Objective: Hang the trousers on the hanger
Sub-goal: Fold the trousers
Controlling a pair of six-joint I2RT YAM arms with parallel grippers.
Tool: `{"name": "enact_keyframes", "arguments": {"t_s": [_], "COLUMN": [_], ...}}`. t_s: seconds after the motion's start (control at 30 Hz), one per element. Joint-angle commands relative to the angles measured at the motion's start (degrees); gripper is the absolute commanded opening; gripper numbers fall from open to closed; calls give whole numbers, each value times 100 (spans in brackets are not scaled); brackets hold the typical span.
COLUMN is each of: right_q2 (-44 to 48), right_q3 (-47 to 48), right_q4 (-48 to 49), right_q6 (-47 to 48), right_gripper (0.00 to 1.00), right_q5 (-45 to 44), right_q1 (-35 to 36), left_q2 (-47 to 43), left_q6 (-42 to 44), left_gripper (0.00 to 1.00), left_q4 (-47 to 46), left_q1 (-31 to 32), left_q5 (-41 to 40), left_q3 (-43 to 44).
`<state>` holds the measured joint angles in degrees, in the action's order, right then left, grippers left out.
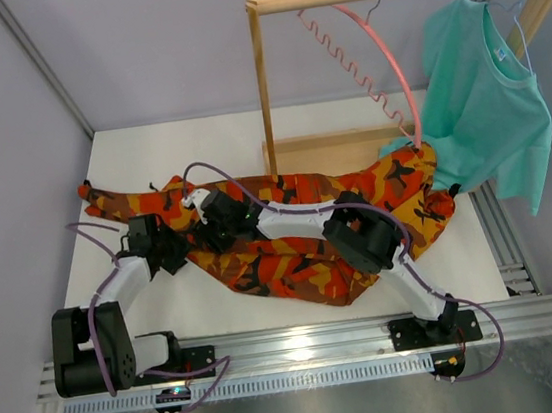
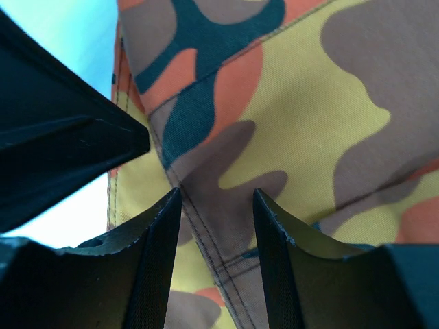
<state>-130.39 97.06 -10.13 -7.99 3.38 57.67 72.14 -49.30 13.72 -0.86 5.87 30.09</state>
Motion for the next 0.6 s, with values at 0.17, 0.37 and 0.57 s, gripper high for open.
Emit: {"name": "enact_keyframes", "arguments": {"t_s": [0.17,0.37,0.57], "right_q2": [48,259,216], "right_q3": [121,270,102], "right_q4": [-200,-332,-7], "right_q6": [123,-80,-62], "right_gripper": [50,50,50], "right_q5": [-294,-277,-136], "right_q1": [131,157,271], "left_q2": [-252,-806,-1237], "left_q6": [78,87,236], "left_gripper": [49,50,50], "left_q4": [289,938,1449], "left_q1": [-2,-2,-2], "left_q5": [-375,-1087,-1325], "left_q3": [32,366,586]}}
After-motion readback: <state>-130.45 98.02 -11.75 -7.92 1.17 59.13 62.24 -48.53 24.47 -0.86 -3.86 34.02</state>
